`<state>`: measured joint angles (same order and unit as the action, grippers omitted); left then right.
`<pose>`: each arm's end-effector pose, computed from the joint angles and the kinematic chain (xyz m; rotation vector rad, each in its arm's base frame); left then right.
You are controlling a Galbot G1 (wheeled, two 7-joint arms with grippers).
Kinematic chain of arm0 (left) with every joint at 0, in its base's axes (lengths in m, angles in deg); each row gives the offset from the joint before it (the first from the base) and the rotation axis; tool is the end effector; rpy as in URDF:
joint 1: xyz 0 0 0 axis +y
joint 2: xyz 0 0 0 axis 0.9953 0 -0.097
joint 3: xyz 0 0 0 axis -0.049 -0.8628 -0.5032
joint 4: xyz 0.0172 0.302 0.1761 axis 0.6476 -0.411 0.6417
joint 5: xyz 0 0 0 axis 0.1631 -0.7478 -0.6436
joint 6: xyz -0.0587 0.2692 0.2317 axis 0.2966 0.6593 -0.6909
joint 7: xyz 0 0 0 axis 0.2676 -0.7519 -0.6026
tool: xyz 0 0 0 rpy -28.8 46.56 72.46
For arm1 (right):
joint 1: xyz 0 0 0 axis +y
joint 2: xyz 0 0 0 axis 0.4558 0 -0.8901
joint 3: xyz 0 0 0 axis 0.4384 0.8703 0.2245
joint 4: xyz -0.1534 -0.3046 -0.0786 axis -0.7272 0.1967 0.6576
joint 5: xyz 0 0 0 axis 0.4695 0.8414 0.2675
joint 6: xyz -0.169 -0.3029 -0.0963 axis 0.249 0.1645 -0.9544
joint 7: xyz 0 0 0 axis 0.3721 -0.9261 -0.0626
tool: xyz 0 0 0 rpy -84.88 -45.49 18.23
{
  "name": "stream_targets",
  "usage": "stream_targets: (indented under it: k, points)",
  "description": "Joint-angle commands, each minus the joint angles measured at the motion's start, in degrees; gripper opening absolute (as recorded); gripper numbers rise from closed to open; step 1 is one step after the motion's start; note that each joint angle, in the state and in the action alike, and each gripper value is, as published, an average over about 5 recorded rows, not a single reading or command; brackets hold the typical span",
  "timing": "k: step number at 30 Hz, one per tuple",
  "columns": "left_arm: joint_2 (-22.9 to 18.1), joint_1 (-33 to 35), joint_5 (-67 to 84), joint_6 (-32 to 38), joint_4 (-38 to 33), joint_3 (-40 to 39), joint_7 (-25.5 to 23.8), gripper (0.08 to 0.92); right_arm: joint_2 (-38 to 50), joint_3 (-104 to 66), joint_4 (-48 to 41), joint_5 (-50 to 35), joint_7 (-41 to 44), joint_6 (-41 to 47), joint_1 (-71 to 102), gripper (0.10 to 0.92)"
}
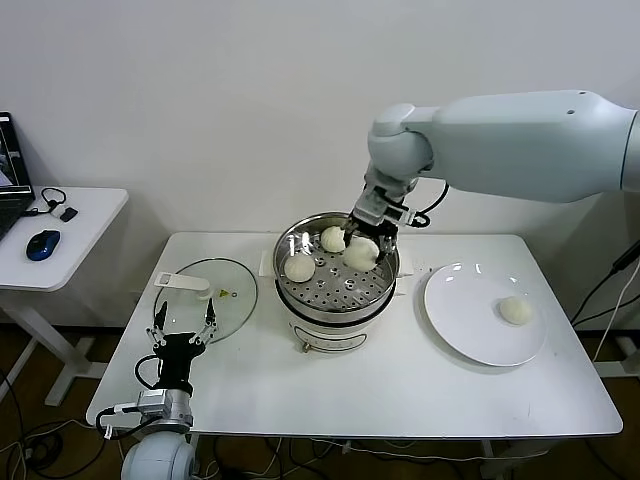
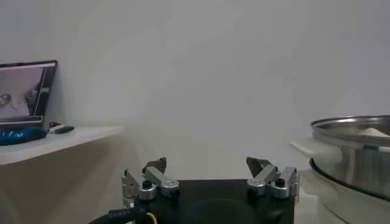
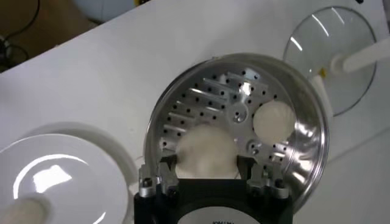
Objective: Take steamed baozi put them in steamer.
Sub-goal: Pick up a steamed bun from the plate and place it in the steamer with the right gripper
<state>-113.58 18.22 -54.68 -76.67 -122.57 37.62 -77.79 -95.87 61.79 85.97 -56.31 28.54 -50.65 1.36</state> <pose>0.2171 0.0413 -0.3628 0.1723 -3.1344 -0.0883 0.5247 0.0976 0.0078 1.8373 -0.6395 2.1322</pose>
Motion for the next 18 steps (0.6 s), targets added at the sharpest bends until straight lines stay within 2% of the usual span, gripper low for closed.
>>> stream_targets:
  k: [1,18]
  points:
    - [0.00,0.10,0.00,0.09,0.24,0.16,0.01,0.823,-3.01,-3.41,0.95,8.28,-2.06,-1.86,6.76,0.663]
    - [-0.33,-0.11,0.44,0.05,0.57,0.49,-0.02,0.823,-7.89,-3.30,-4.52,10.43,-2.37,-2.71,11.94,0.675]
